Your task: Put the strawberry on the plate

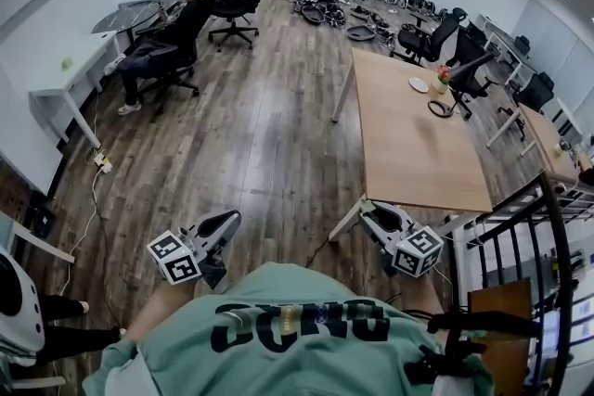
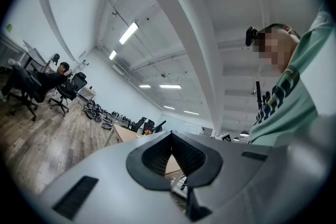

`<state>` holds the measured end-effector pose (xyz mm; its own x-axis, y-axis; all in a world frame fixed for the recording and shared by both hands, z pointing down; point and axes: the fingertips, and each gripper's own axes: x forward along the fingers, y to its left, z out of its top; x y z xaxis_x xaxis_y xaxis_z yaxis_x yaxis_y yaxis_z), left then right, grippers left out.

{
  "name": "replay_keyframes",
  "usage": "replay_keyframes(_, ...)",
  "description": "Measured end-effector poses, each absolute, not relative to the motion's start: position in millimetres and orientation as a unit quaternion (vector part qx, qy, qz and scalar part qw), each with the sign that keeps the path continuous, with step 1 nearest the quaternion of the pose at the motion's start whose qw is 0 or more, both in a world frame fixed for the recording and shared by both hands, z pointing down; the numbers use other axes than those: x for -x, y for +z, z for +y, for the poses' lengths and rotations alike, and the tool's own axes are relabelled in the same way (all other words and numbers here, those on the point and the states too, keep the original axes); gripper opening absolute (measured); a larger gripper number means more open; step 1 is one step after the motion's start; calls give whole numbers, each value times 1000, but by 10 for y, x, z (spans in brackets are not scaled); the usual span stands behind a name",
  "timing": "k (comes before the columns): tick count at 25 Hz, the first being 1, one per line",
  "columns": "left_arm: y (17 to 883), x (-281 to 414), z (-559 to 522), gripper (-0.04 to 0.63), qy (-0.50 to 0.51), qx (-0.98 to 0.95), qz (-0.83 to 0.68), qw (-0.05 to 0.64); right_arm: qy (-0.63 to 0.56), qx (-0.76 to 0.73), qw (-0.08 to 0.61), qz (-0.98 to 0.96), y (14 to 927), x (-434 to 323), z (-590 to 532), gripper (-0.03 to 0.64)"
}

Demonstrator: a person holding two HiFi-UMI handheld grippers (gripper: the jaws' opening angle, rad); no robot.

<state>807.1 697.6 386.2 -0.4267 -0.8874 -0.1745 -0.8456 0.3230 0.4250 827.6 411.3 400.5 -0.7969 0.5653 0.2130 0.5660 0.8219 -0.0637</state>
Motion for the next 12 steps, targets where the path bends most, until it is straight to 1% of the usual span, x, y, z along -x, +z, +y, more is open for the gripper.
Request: replay_keyframes(12,3971,-7903,6920,3,-236,-525,-815,68,47,313,115,-942,4115,-8011,4092,132)
